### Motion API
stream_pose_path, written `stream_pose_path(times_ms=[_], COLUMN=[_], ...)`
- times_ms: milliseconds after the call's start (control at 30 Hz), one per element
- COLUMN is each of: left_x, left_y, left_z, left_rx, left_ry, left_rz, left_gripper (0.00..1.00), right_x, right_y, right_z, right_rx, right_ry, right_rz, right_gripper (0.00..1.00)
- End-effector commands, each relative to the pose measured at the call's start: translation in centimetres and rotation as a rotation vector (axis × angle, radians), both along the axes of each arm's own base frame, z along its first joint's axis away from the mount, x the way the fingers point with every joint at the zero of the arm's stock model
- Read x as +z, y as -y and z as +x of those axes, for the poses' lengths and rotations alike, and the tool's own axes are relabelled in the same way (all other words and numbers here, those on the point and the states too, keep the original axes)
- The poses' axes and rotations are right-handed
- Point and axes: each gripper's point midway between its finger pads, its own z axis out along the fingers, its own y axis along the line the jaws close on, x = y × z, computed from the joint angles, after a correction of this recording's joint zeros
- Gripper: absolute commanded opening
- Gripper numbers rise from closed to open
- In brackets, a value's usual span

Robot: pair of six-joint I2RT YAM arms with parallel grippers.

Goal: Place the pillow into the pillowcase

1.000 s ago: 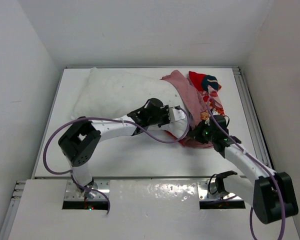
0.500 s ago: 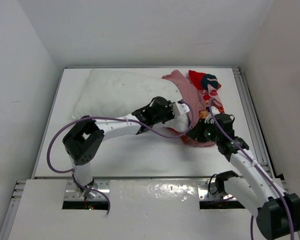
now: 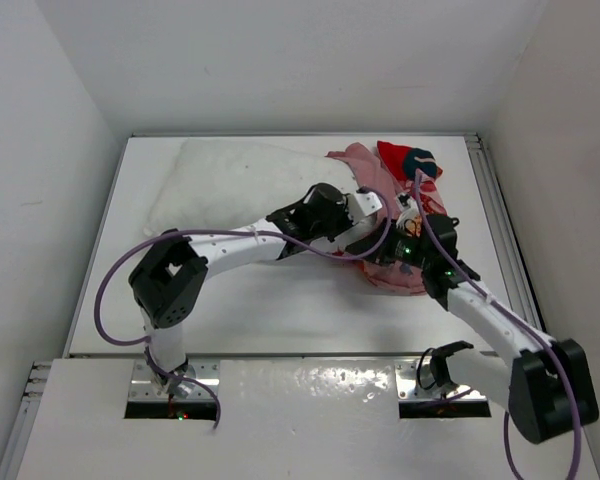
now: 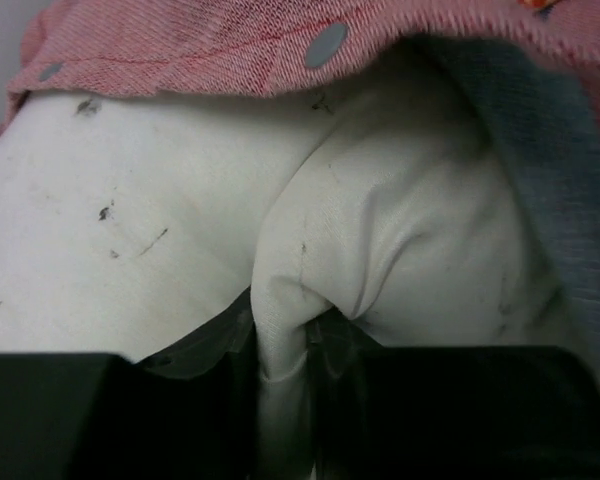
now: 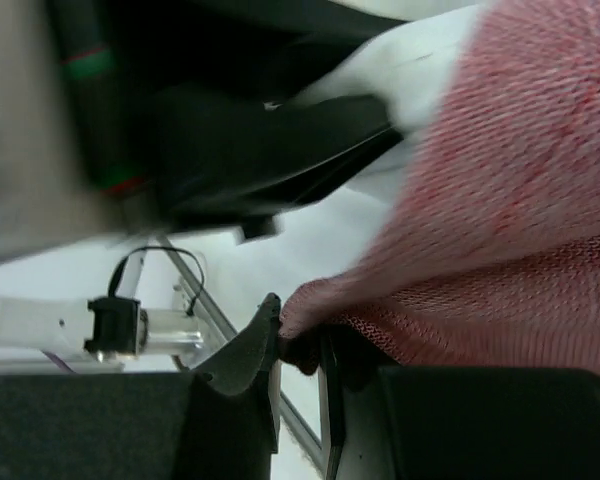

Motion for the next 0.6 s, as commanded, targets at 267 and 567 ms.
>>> stream_pose_path(times_ms=[267,567], left_x=[4.0,9.5], left_y=[-2.5,-17.2], left_z=[-0.4,11.8], left_rx=[-0.005,0.481], left_ry=[-0.1,-0.07], left_rz=[0.046,0.028], left_gripper=[0.63,0.9], right_x=[-4.8,-8.6], right_y=[3.5,4.2], right_z=[6.2,6.7], right_rx=[-0.474,-0.55], right_ry=[-0.233,-0.38], right_rz=[0.107,0.057], right_gripper=[0.0,0.0])
